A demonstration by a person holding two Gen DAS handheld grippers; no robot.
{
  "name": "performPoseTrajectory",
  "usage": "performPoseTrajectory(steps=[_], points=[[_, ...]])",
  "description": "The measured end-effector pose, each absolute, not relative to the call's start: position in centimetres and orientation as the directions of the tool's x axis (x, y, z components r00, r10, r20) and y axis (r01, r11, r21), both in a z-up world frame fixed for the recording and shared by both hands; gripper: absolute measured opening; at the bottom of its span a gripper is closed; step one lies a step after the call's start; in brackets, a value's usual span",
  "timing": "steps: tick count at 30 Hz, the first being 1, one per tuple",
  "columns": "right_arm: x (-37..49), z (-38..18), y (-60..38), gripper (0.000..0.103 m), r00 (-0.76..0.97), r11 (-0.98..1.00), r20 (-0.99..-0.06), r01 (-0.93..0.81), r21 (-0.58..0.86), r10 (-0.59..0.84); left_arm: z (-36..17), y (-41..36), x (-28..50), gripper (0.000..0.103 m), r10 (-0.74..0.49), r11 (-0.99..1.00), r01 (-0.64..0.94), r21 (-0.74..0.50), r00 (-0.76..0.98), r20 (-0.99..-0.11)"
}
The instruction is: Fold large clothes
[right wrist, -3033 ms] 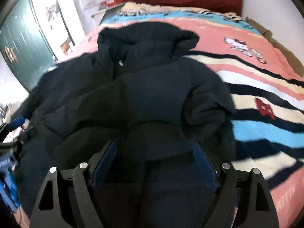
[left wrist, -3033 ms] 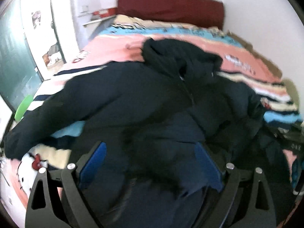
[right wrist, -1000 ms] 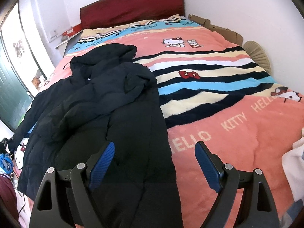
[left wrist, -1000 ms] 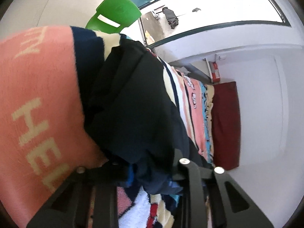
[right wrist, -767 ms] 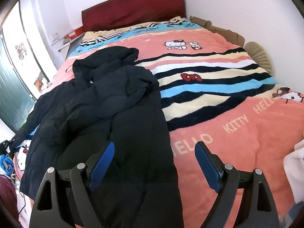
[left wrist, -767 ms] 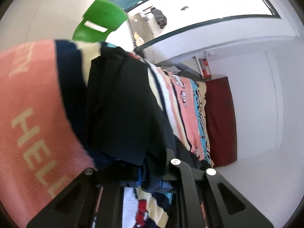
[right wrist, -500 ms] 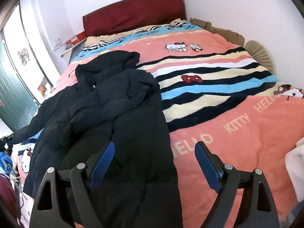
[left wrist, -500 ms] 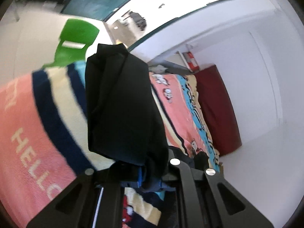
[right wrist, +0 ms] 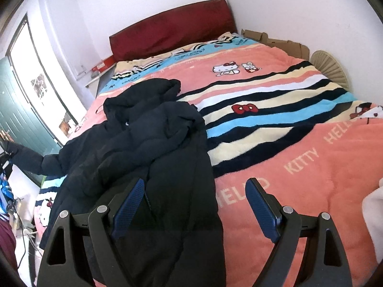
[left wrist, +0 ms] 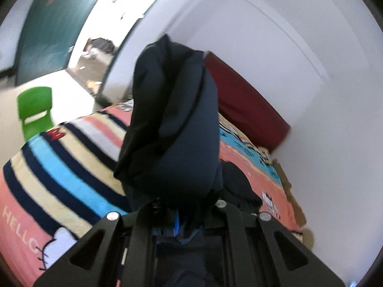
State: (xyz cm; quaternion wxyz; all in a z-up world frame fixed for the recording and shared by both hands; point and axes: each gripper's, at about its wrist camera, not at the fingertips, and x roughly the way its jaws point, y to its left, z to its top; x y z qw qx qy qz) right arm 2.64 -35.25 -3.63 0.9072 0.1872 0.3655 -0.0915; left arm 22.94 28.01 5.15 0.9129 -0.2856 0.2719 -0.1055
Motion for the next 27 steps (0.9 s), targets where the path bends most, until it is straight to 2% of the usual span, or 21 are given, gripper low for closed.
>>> performPoseTrajectory(steps=[10,14,19,27], points=[[3.0,-4.8,-37.4,0.086,0.736,0.893,-0.677,0.299,0.337,0.009,8.4,11.9,24.1,0.010,-0.479,0.855,0.272,-0.443,0.743,-0.468],[2.9,-5.9,-38.3,0.086,0.732,0.880,-0.681,0.308,0.361,0.023,8.3,4.3,24.0,0.010,-0.524,0.850,0.383,-0.362,0.685,-0.506],[2.6,-6.9,-39.5,0.086,0.731,0.869,-0.682,0.316,0.381,0.033,5.4,-3.4,23.4,0.010,-0.527,0.844,0.460,-0.276,0.614,-0.588],[3.0,-7.7,-39.7,0.086,0.726,0.870,-0.686,0.303,0.388,0.054,-3.5,-11.9,21.3,0.010,-0.470,0.826,0.538,-0.169,0.492,-0.733]])
